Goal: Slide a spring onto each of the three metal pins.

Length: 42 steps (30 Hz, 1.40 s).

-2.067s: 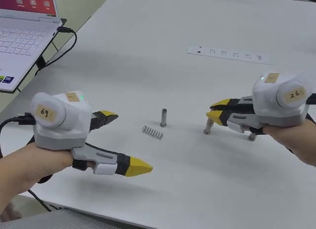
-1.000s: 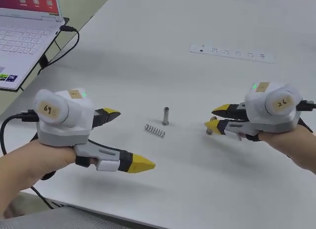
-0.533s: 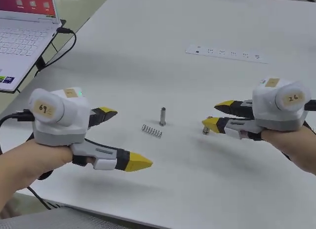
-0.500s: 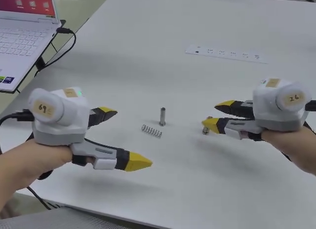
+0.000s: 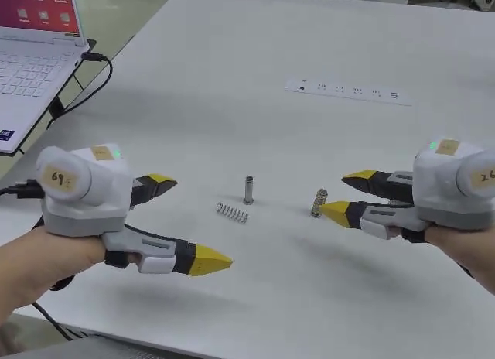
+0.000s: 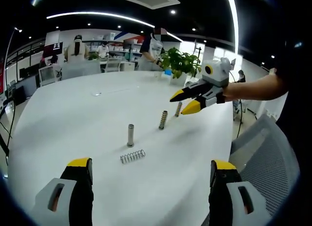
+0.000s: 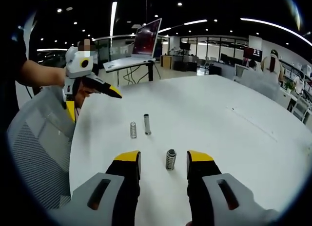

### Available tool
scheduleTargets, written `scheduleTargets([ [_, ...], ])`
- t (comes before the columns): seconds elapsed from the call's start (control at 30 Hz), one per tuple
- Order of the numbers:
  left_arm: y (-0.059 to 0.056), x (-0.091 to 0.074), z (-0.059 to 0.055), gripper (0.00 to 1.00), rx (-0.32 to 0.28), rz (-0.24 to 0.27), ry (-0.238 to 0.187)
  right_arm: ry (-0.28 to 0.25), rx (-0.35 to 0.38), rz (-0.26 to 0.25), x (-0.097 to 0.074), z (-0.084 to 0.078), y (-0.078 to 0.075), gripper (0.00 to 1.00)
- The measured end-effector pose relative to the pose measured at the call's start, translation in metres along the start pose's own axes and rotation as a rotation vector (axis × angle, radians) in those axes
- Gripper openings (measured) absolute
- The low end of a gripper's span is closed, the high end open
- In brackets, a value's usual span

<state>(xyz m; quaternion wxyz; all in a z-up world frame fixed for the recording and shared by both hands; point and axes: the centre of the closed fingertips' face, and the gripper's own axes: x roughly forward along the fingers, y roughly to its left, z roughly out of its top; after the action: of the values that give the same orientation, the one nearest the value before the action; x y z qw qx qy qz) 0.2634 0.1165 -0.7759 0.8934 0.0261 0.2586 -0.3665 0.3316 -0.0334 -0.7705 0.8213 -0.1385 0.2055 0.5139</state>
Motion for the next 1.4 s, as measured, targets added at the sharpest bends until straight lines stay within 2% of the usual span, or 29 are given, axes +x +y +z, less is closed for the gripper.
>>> scheduleTargets([
  [0.4, 0.000, 0.001, 0.000, 0.98, -0.002, 0.000, 0.002, -0.008, 0.028, -0.007, -0.015, -0.011, 0.007, 0.35],
  [0.8, 0.001, 0.001, 0.001, 0.98, -0.004, 0.001, 0.001, 0.015, 0.055, -0.004, -0.017, -0.029, 0.014, 0.33],
  [1.23, 0.002, 0.000, -0.002, 0.98, -0.009, 0.001, 0.002, 0.021, 0.064, 0.019, -0.010, -0.032, 0.026, 0.32],
  [1.4, 0.003, 0.000, -0.002, 0.98, -0.008, 0.003, 0.002, 0.015, 0.058, 0.036, -0.002, -0.025, 0.031, 0.31],
])
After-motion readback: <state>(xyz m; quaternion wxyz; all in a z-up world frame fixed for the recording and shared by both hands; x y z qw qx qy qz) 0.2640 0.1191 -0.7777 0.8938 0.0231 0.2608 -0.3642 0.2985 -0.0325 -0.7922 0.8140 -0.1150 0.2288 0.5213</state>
